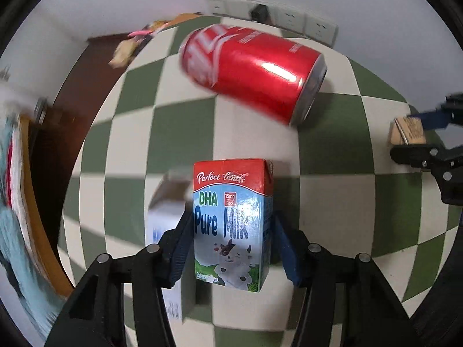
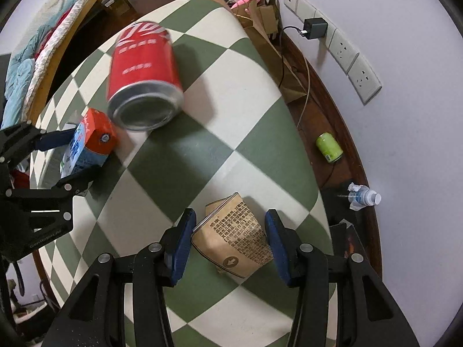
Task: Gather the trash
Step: 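Grasp the Pure Milk carton with the left tool while the right tool grasps the brown cardboard scrap, then carry both items over the white bin and open both tools to drop them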
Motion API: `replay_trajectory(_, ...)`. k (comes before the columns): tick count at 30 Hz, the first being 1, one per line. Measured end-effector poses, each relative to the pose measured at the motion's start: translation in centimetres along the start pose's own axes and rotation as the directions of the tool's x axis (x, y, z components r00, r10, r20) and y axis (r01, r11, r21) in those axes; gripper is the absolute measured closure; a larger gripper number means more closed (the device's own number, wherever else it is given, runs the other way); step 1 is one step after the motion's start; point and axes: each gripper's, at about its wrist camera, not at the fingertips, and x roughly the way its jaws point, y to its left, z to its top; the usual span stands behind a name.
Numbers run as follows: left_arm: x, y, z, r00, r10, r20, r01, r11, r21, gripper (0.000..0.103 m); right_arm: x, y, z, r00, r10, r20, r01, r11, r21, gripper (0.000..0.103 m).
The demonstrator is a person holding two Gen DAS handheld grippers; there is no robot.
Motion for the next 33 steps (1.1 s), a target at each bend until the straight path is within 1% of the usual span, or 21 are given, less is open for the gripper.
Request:
replay_trajectory(2, -0.5, 0.6, -1.9, 1.0, -0.005, -0.006, 0.004, 0.996, -0.087, 0.052, -0.3, 0.6, -0.9, 1.0, 0.008, 0.001, -0.008, 1.0, -0.016, 0.052)
replay_trajectory(3, -0.7, 1.0, -2.8, 1.0, -0.01, -0.021, 0.007, 0.99, -0.139, 0.052, -0.4, 0.8, -1.3, 1.0, 0.009, 0.003, -0.009, 1.0, -0.024, 0.052)
replay_trajectory(4, -1.0, 1.4, -4.3, 0.999, -0.014, -0.049, 0.003, 0.978, -0.21, 0.052, -0.4, 1.2, -1.8, 1.0, 0.012, 0.002, -0.012, 0.999, -0.033, 0.052)
replay_trajectory(5, -1.1, 1.6, -5.5, 0.998, -0.025, -0.066, 0.008, 0.966, -0.258, 0.052, -0.5, 1.7, -2.5, 1.0, 0.018, -0.005, -0.018, 0.999, -0.043, 0.052)
replay_trajectory(7, -1.7, 1.4, -8.3, 0.996, -0.043, -0.073, 0.015, 0.936, -0.352, 0.052, -0.5, 2.7, -3.8, 1.0, 0.025, -0.016, -0.026, 0.998, -0.06, 0.052)
replay_trajectory(9, -1.8, 1.0, -10.4, 0.996, -0.052, -0.076, 0.018, 0.918, -0.397, 0.052, -0.2, 4.0, -5.2, 0.999, 0.038, -0.036, -0.041, 0.995, -0.086, 0.052)
replay_trajectory(10, -1.5, 0.7, -11.5, 0.995, -0.062, -0.077, 0.023, 0.903, -0.429, 0.052, 0.0, 4.5, -5.8, 0.998, 0.038, -0.041, -0.042, 0.994, -0.096, 0.052)
replay_trajectory(12, -1.1, 0.4, -12.3, 0.996, -0.067, -0.066, 0.029, 0.889, -0.457, 0.051, 0.5, 5.5, -6.8, 0.998, 0.026, -0.051, -0.032, 0.993, -0.117, 0.052)
replay_trajectory(14, -0.4, 0.0, -12.5, 0.993, -0.061, -0.101, 0.007, 0.885, -0.466, 0.051, 0.7, 6.4, -7.5, 0.999, -0.018, -0.044, 0.011, 0.988, -0.154, 0.051)
replay_trajectory(15, -0.1, 0.0, -12.5, 0.993, -0.055, -0.109, -0.003, 0.882, -0.47, 0.049, 0.7, 6.6, -7.6, 0.999, -0.027, -0.043, 0.02, 0.987, -0.158, 0.051)
replay_trajectory(16, -0.1, 0.1, -12.4, 0.995, -0.039, -0.094, -0.011, 0.876, -0.482, 0.048, 0.7, 6.7, -7.7, 0.998, -0.031, -0.049, 0.023, 0.988, -0.153, 0.05)
replay_trajectory(19, 0.0, -0.1, -12.5, 0.996, -0.041, -0.082, -0.006, 0.863, -0.505, 0.053, 0.7, 6.7, -8.1, 0.997, -0.043, -0.066, 0.033, 0.989, -0.147, 0.05)
replay_trajectory(21, -0.2, -0.5, -12.8, 0.997, -0.024, -0.075, -0.018, 0.861, -0.509, 0.054, 0.5, 6.6, -8.4, 0.997, -0.047, -0.068, 0.037, 0.988, -0.149, 0.05)
replay_trajectory(22, -0.3, -0.8, -12.9, 0.997, -0.011, -0.077, -0.03, 0.855, -0.517, 0.054, 0.4, 6.6, -8.5, 0.997, -0.052, -0.065, 0.041, 0.987, -0.155, 0.05)
replay_trajectory(25, -2.2, -1.2, -14.9, 0.999, 0.016, -0.05, -0.04, 0.834, -0.55, 0.055, 0.0, 6.7, -8.9, 0.998, -0.047, -0.045, 0.04, 0.987, -0.154, 0.051)
replay_trajectory(28, -5.1, -0.9, -16.2, 0.999, 0.053, 0.0, -0.042, 0.807, -0.589, 0.055, -1.0, 6.7, -9.1, 1.0, -0.026, -0.016, 0.023, 0.991, -0.132, 0.052)
replay_trajectory(30, -7.4, -0.5, -16.6, 0.996, 0.088, 0.026, -0.055, 0.795, -0.604, 0.055, -2.1, 7.2, -9.2, 1.0, -0.01, 0.006, 0.01, 0.992, -0.126, 0.052)
replay_trajectory(33, -11.4, 0.3, -18.2, 0.986, 0.153, 0.07, -0.072, 0.758, -0.649, 0.055, -4.3, 8.9, -9.4, 0.999, 0.019, 0.043, -0.013, 0.99, -0.142, 0.052)
